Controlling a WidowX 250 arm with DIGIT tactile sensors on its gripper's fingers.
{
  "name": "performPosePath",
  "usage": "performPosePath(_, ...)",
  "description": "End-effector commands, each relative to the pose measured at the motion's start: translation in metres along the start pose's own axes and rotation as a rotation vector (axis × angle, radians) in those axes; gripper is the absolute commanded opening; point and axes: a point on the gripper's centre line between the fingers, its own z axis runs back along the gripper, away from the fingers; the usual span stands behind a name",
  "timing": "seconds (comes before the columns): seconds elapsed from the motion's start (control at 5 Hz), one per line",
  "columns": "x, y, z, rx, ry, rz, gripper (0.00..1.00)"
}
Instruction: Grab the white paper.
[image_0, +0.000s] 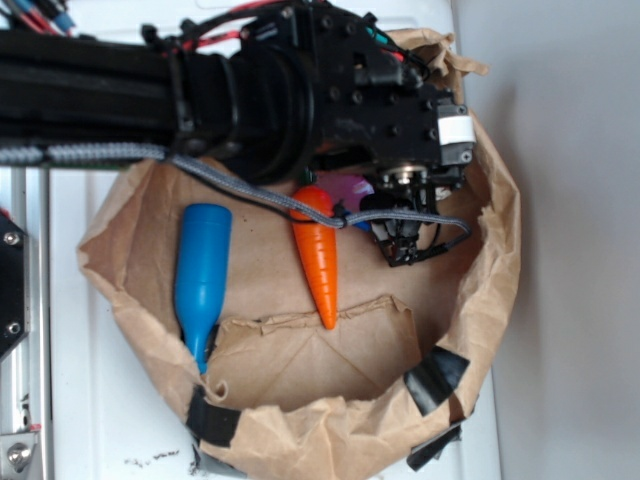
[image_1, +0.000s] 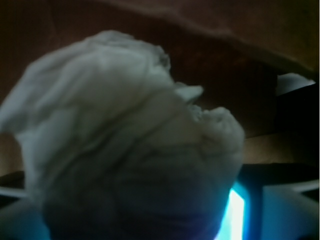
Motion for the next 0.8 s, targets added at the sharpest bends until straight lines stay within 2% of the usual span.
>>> performPosePath(0.0, 0.010, -0.001, 0.035, -0.061, -0.035, -0.016, 0.00)
performPosePath(0.2, 0.000, 0.003, 0.071, -0.114, -0.014, -0.054, 0.00)
performPosePath(0.4, -0.009, 0.000, 0.107, -0.140, 0.027, -0.122, 0.00)
performPosePath(0.6, -0.024, -0.005, 0.141, -0.158, 0.006, -0.176, 0.00)
